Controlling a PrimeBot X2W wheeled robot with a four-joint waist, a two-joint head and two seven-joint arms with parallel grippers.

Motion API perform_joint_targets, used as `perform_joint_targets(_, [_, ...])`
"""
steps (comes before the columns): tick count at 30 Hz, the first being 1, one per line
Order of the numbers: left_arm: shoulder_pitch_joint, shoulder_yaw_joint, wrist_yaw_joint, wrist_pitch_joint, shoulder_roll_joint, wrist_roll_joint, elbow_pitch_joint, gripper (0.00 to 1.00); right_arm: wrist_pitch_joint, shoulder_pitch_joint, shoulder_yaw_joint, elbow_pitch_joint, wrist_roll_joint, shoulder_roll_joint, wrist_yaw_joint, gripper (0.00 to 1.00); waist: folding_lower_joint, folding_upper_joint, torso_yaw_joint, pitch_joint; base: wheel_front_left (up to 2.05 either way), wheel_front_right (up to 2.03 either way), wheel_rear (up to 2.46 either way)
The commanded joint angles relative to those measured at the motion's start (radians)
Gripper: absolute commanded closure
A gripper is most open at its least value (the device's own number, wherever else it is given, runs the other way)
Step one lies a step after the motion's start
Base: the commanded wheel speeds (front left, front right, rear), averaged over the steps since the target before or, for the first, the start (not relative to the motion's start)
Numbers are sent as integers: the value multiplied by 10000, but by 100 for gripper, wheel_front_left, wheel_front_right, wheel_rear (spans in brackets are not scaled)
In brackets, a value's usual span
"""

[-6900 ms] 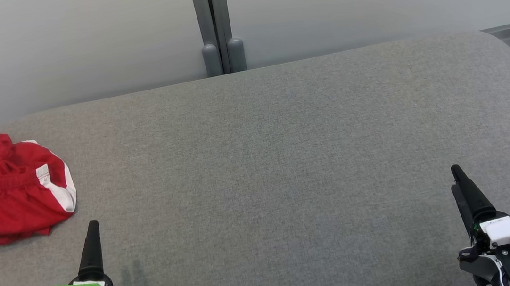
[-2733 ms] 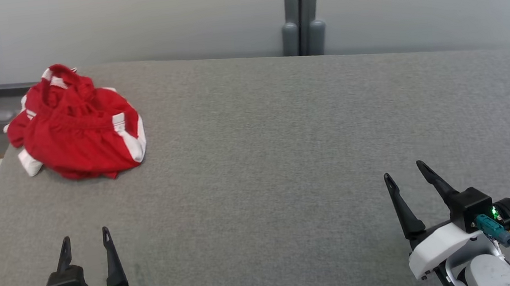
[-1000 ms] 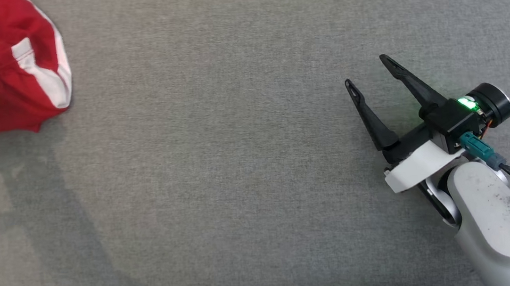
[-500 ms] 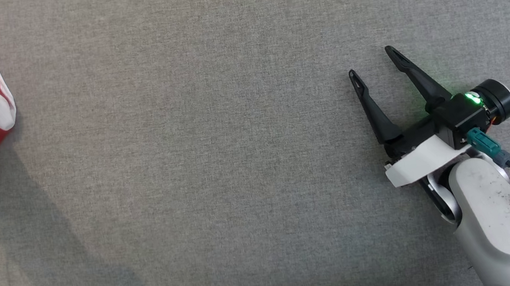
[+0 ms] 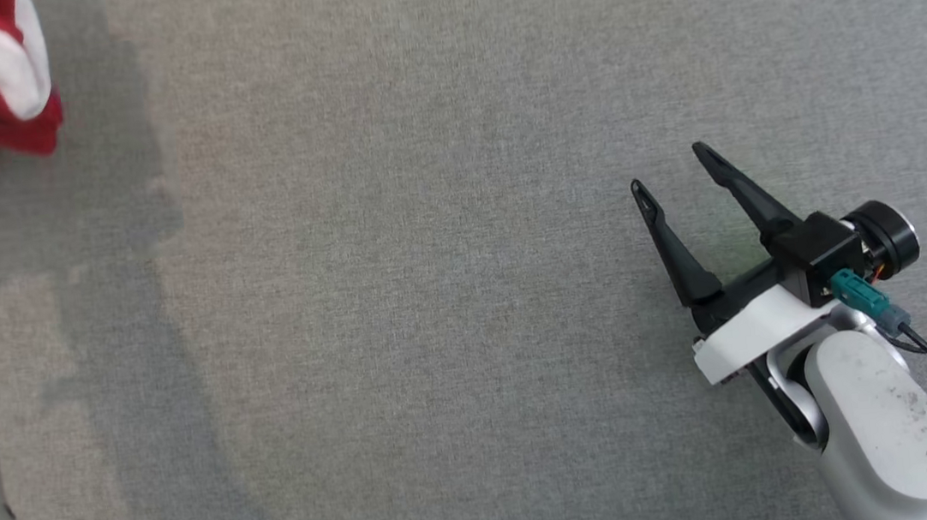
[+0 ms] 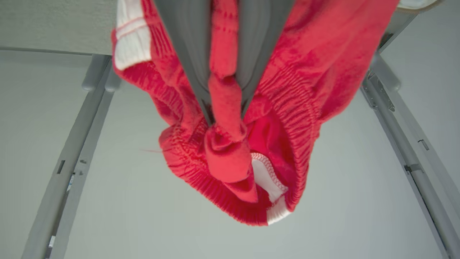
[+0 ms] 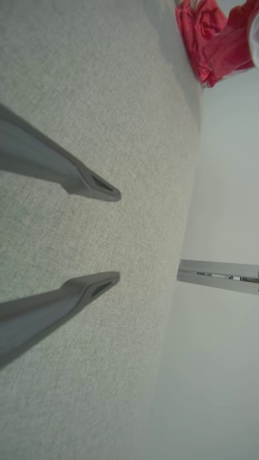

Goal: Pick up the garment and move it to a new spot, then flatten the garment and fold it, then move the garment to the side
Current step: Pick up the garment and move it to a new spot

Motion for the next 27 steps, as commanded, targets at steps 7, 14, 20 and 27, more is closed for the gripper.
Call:
perform_joint_targets(7, [389, -576, -161, -22, -933, -339, -1522, 100, -1, 563, -19, 143, 123, 230, -13, 0, 0, 0, -585, -1323, 0, 0, 0])
perform_joint_targets(14, [1235, -2014, -168, -20, -1814, -1130, -2498, 100, -1, 865, 48, 200, 157, 395, -13, 0, 0, 0, -1428, -1835, 0, 0, 0])
perform_joint_targets(20, [2358, -2833, -169, -22, -2359, -2041, -2740, 100, -1, 1098, 163, 259, 258, 527, -13, 0, 0, 0, -2292, -2089, 0, 0, 0])
perform_joint_targets(27, [3699, -3513, -170, -22, -2554, -2463, -2646, 100, -1, 1338, 470, 447, 396, 588, -14, 0, 0, 0, -3144, -2432, 0, 0, 0])
